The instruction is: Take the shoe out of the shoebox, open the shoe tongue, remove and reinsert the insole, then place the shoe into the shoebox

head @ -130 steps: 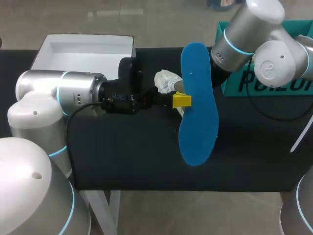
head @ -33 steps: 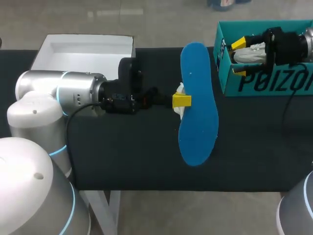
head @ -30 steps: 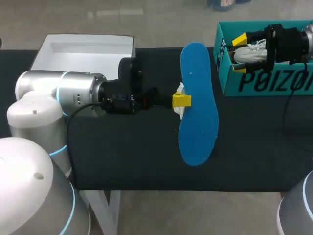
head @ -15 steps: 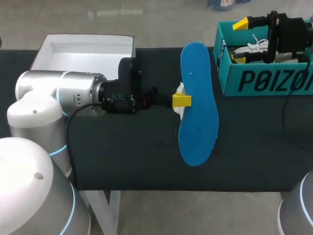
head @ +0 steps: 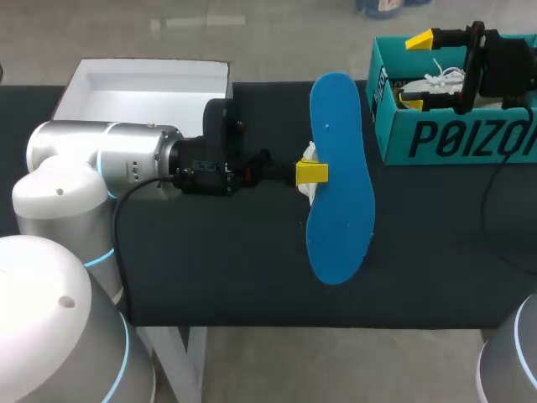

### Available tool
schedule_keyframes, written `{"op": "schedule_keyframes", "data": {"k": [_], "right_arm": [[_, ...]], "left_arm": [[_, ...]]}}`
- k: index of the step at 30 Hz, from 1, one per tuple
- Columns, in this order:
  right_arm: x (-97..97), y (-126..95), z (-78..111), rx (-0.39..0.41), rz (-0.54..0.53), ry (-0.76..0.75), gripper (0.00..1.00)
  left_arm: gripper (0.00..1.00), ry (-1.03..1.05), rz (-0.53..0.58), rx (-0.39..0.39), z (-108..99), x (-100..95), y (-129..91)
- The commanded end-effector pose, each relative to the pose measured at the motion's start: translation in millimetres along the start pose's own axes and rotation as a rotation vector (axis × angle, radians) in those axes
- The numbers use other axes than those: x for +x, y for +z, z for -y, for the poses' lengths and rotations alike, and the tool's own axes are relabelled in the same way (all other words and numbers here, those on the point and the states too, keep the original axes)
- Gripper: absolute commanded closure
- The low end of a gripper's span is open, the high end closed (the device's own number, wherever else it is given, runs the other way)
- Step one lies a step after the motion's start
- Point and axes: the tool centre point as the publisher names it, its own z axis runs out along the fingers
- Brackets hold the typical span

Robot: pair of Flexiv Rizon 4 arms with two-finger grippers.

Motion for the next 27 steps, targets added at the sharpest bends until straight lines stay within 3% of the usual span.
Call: {"op": "schedule_keyframes", "data": {"k": [1,5,8,9,12,17,22,25,27], "right_arm": [[0.2,1,-0.5,-0.001,0.003,0.001,0.0],[0.2,1,-0.5,-0.001,0.003,0.001,0.0],[0.2,1,-0.5,-0.001,0.003,0.001,0.0],[0.2,1,-0.5,-0.001,0.003,0.001,0.0],[0.2,1,-0.5,-0.001,0.003,0.001,0.0],[0.2,1,-0.5,-0.001,0.003,0.001,0.0],[0.2,1,-0.5,-0.001,0.003,0.001,0.0],[0.2,1,-0.5,-0.001,0.003,0.001,0.0],[0.2,1,-0.5,-0.001,0.003,0.001,0.0]], "left_arm": [[1.0,0.215,-0.005,-0.025,7,-19.5,3],[1.0,0.55,-0.01,-0.015,28,-42.8,2],[1.0,0.759,-0.066,-0.102,35,-52.4,-3],[1.0,0.787,-0.06,-0.099,38,-53.4,-5],[1.0,0.98,-0.147,-0.269,43,-60.3,-14],[1.0,1.322,-0.229,-0.467,59,-80.5,-31],[1.0,1.492,-0.171,-0.62,79,-86.3,-36],[1.0,1.559,-0.117,-0.75,92,-90.6,-41],[1.0,1.542,-0.073,-0.728,94,-90.7,-41]]}}
